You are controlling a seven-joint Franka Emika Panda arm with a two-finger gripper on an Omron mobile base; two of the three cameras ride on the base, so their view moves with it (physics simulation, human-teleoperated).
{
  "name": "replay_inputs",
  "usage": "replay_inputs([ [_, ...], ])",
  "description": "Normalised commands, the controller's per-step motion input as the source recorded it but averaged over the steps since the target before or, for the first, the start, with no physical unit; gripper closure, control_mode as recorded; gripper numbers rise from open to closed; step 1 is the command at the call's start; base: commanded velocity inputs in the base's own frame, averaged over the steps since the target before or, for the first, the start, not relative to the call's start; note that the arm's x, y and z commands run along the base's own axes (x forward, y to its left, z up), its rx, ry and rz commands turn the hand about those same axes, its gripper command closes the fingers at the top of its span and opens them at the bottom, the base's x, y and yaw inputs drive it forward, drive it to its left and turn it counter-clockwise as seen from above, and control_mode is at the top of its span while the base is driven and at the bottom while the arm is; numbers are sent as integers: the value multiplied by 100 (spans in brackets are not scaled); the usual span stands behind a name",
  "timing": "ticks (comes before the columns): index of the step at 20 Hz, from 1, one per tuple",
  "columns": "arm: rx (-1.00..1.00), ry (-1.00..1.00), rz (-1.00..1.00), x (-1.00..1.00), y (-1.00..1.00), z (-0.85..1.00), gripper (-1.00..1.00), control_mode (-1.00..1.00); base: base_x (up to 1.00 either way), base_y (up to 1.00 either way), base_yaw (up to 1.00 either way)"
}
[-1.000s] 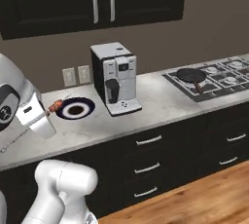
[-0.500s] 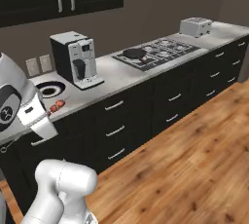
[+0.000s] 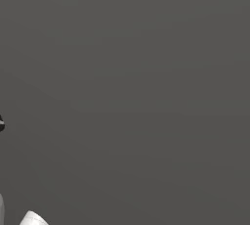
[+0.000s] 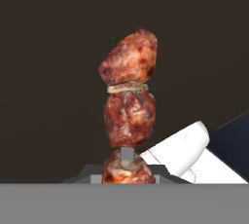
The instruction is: Place the cold items (potato and tomato) from the fridge in one tupperware on the dining counter. Place the warm items (hot dog and kebab skewer) in the stove area in another tupperware.
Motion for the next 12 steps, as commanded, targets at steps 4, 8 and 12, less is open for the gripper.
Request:
replay_inputs([
  [4,0,0,0,0,0,0,100,100,-100,-8,-59],
  [8,0,0,0,0,0,0,100,100,-100,-37,-63],
  [12,0,0,0,0,0,0,100,100,-100,-64,-55],
])
